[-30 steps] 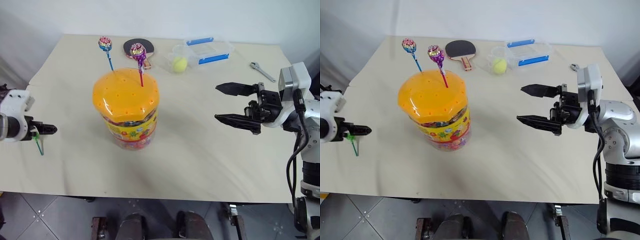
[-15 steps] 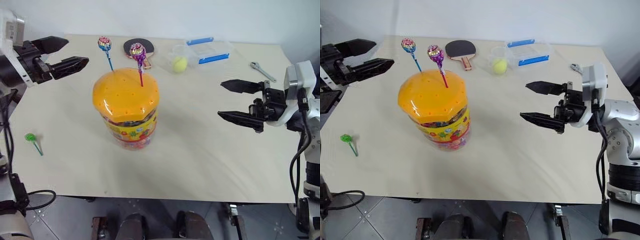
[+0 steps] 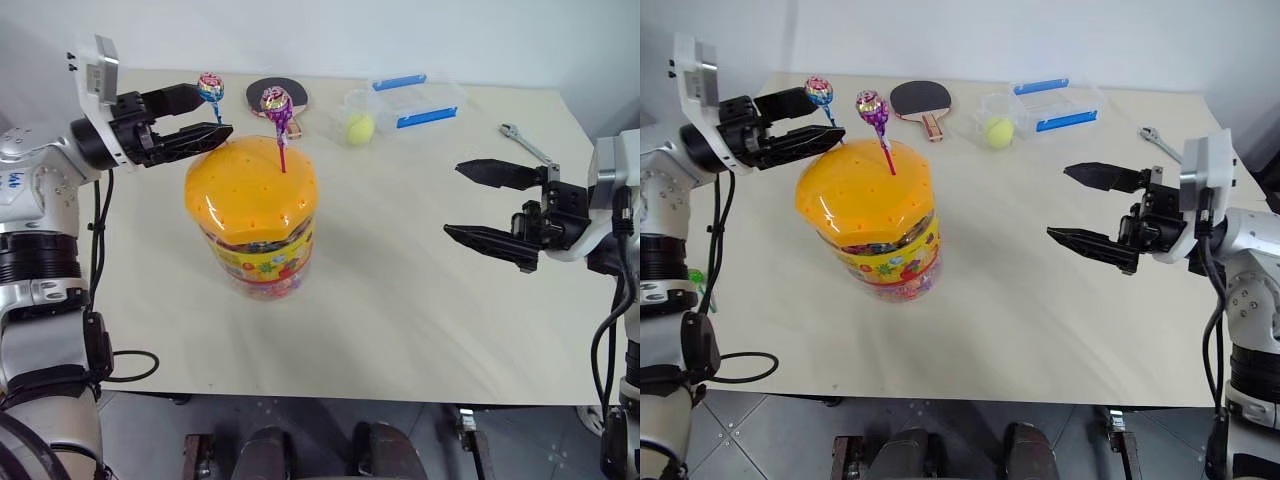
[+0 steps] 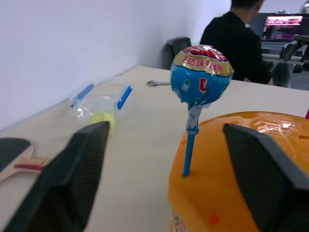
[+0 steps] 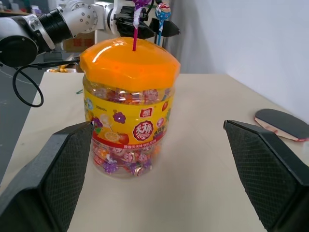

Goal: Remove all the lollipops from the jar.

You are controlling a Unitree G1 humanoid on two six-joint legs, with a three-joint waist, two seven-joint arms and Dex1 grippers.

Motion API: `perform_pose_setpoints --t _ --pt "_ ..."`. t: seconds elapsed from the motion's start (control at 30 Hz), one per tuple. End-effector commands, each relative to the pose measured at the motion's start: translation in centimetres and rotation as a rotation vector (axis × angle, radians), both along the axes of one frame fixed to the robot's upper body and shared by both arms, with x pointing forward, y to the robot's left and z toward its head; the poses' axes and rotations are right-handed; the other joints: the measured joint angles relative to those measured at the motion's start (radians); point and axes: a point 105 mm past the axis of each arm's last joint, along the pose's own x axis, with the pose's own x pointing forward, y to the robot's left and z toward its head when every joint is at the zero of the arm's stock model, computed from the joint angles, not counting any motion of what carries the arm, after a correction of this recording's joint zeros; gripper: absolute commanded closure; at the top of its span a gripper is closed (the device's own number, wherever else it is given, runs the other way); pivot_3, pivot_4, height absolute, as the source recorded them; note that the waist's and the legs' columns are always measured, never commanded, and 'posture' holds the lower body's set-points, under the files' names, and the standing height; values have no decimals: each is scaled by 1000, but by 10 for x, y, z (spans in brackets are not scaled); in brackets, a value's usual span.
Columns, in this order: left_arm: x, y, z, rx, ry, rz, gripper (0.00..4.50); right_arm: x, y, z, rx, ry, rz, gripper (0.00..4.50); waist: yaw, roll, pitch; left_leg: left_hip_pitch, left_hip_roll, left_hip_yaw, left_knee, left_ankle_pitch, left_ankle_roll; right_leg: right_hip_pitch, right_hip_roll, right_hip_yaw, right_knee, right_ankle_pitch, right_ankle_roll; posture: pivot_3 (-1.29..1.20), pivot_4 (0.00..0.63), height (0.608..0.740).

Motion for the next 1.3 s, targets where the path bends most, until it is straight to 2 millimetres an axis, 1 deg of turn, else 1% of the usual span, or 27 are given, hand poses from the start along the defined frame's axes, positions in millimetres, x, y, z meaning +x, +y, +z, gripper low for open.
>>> perform_pose_setpoints --t 0.03,0.2,0.3,0.47,0.6,0.67,0.73,0.8,0.9,0.93,1.0,1.03,1.07,1.1,1.13,1.2,1.3 --pt "0 -5 12 13 -56 -22 1885 -10 -3 14 -5 -60 -14 0 0 0 0 0 0 0 0 0 0 0 0 0 0 0 0 0 150 740" --pt "2 -9 18 26 -69 -33 3581 -12 -6 14 -4 -66 -37 0 -1 0 0 0 0 0 0 0 0 0 0 0 0 0 0 0 150 740" --pt "4 -10 23 38 -85 -23 4486 -12 -6 14 -2 -66 -43 0 -1 0 0 0 0 0 1 0 0 0 0 0 0 0 0 0 150 740" --pt "1 -12 43 22 -162 -19 4486 -10 -6 15 2 -70 -45 0 0 0 0 -1 0 0 2 0 0 0 0 0 0 0 0 0 150 740" --pt "-4 -14 65 -7 -223 -13 4486 -9 -6 16 4 -70 -42 0 -1 0 0 -1 0 -1 2 0 0 0 0 0 0 0 0 0 150 740" --pt "-4 -12 80 -39 -247 30 4486 -8 -5 16 5 -70 -36 0 -1 0 0 -1 0 -1 2 0 0 0 0 0 0 0 0 0 150 740" --pt "0 -5 91 -65 -244 118 4486 -7 -4 16 5 -68 -29 0 -1 0 0 -1 0 -1 2 0 0 0 0 0 0 0 0 0 150 740" --pt "8 9 95 -75 -194 242 4486 -6 -3 16 6 -66 -25 0 -2 0 0 -1 0 -1 2 0 0 0 0 0 0 0 0 0 150 740" --pt "10 27 97 -72 -154 361 4486 -4 -3 16 6 -62 -16 0 -3 0 0 -1 0 -1 1 0 0 0 0 0 0 0 0 0 150 740" --pt "11 35 95 -61 -130 404 4486 -4 -3 16 6 -60 -12 0 -3 0 0 -1 0 -1 1 0 0 0 0 0 0 0 0 0 150 740" --pt "13 58 83 -27 -39 528 4486 -3 -2 15 4 -54 -2 0 -6 0 0 -1 0 -1 1 0 0 0 0 0 0 0 0 0 150 740" --pt "13 71 72 9 29 600 4486 -2 -1 15 3 -51 3 0 -7 0 0 -1 0 -1 1 0 0 0 0 0 0 0 0 0 150 740" --pt "13 80 65 32 73 647 4486 -2 -1 15 2 -49 6 0 -7 0 0 -1 0 -1 1 0 0 0 0 0 0 0 0 0 150 740" --pt "11 94 43 79 167 714 4486 0 0 15 3 -47 14 0 -7 0 0 0 0 -1 1 0 0 -1 0 0 0 0 0 0 150 740" --pt "9 104 28 110 231 760 4486 1 1 14 3 -45 19 0 -1 -1 0 0 0 -1 0 0 0 -1 0 0 1 0 0 0 150 740" --pt "3 122 -13 193 409 856 4486 3 3 13 4 -40 35 0 -2 -1 0 -1 0 -1 2 0 1 0 0 1 1 0 0 0 150 740" --pt "-5 134 -49 255 553 931 4486 6 6 13 6 -37 51 0 1 -1 1 -1 0 -2 2 -1 1 0 0 1 1 0 0 0 150 740"
